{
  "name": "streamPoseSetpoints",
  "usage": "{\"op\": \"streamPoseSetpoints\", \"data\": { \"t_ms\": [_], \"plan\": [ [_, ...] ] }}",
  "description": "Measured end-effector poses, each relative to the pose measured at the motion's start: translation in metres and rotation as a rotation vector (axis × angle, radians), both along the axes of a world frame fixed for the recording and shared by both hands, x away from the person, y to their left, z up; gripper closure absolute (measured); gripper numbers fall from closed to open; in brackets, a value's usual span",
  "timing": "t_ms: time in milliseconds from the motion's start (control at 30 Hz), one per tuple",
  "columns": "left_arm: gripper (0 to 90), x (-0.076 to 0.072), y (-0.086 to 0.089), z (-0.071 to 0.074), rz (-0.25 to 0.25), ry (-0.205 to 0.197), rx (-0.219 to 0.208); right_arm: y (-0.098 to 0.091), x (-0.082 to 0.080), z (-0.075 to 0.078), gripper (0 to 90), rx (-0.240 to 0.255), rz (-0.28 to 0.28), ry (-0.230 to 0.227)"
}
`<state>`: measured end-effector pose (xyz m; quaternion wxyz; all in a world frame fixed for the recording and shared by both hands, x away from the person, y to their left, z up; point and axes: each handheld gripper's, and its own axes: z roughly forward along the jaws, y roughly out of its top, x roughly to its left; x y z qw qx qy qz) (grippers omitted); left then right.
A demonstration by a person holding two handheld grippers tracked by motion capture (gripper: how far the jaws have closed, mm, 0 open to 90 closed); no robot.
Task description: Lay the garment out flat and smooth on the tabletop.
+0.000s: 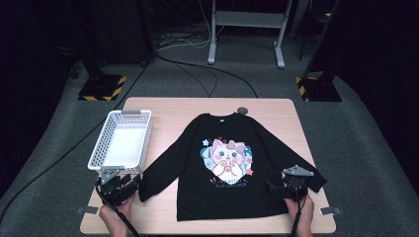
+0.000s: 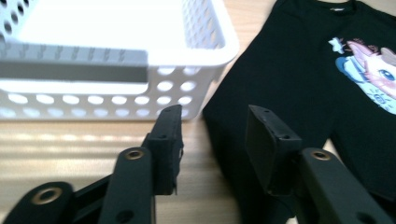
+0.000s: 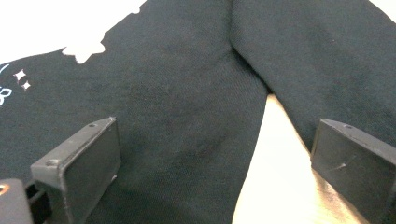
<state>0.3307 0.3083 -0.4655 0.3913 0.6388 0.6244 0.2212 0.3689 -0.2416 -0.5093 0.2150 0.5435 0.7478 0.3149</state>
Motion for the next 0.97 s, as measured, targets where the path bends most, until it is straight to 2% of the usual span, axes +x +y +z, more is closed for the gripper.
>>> {"op": "streamPoseSetpoints", "data": {
  "t_ms": [133, 267, 333, 400, 467, 500, 533, 600, 700, 767, 800, 900, 967],
  "plan": [
    [46.9, 0.007, -0.009, -0.012, -0.048, 0.075, 0.077, 0.0, 0.0, 0.0, 1.2, 0.0, -0.001, 0.0],
    [44.8, 0.014, -0.008, -0.032, -0.036, 0.138, 0.138, 0.0, 0.0, 0.0, 1.3, 0.0, -0.001, 0.0],
    [42.6, 0.013, -0.004, -0.035, -0.024, 0.119, 0.13, 0.0, 0.0, 0.0, 1.2, 0.0, -0.003, 0.0],
    [41.6, 0.014, 0.001, -0.035, -0.013, 0.121, 0.129, 0.0, -0.001, 0.0, 1.2, -0.001, -0.009, 0.0],
    [41.4, 0.013, 0.004, -0.036, -0.006, 0.106, 0.148, -0.001, -0.005, 0.0, 1.3, -0.002, -0.025, -0.001],
    [41.3, 0.012, 0.006, -0.038, -0.004, 0.092, 0.151, -0.001, -0.008, 0.0, 1.3, -0.001, -0.031, 0.0],
    [41.2, 0.009, 0.009, -0.041, -0.002, 0.054, 0.148, -0.002, -0.01, 0.0, 1.3, -0.001, -0.037, 0.0],
    [40.3, 0.009, 0.009, -0.042, 0.007, 0.053, 0.15, -0.005, -0.015, 0.0, 1.3, 0.001, -0.04, -0.001],
    [33.5, 0.01, 0.008, -0.042, -0.007, 0.057, 0.152, -0.007, -0.019, 0.0, 1.3, 0.002, -0.044, 0.0],
    [22.0, 0.009, 0.009, -0.042, -0.012, 0.063, 0.136, -0.008, -0.021, 0.001, 2.0, 0.008, -0.034, -0.002],
    [18.2, 0.007, 0.01, -0.041, -0.01, 0.049, 0.133, -0.008, -0.021, 0.001, 1.7, 0.011, -0.029, -0.004],
    [14.0, -0.004, 0.014, -0.035, -0.003, -0.05, 0.096, -0.01, -0.021, 0.001, 0.2, 0.041, -0.011, -0.006],
    [9.7, -0.011, 0.017, -0.03, 0.0, -0.102, 0.08, -0.014, -0.021, 0.001, 1.3, 0.068, -0.017, -0.009]
  ]
}}
